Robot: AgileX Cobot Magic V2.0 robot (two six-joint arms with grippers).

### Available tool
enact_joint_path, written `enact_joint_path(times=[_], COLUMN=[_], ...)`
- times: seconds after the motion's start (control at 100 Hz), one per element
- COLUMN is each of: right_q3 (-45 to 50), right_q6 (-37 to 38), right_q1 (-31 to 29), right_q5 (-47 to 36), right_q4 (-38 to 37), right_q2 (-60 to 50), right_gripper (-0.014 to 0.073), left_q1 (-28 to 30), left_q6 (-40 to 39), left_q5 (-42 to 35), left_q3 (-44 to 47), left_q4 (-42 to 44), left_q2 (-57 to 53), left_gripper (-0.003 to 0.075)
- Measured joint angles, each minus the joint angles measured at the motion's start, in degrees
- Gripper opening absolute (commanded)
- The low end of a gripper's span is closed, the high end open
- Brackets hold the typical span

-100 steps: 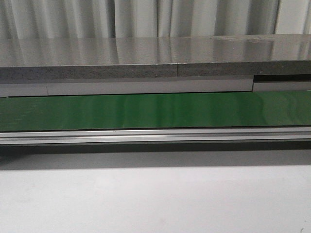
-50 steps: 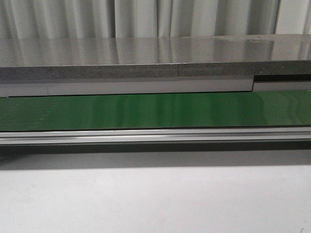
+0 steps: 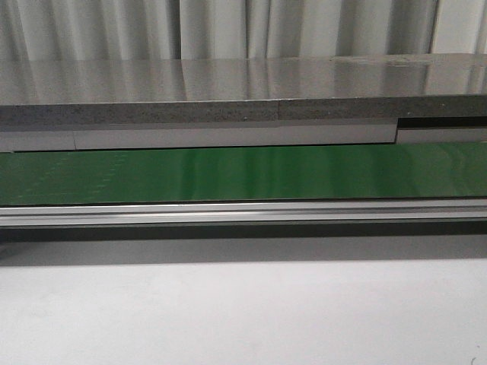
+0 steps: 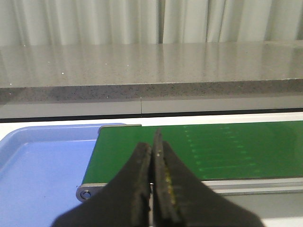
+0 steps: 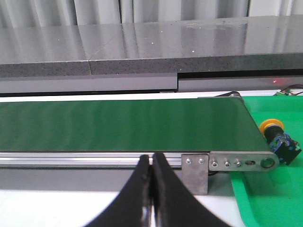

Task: Move button from left to right

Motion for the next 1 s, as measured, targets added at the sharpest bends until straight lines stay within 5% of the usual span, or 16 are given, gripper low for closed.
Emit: enact_joint_path(times=[1.0], right_q3=[0.0], right_q6=[0.0], right_q1=[0.0], right_q5=[0.0], right_q4=[0.0], right_q2=[0.0], right_gripper=[-0.0068], left_q1=[0.0], left_q6=[-0.5], left_q5=[0.3], left_q3=[0.8], left_q4=[0.1], left_q2=[-4.6], left_gripper=[-0.0020])
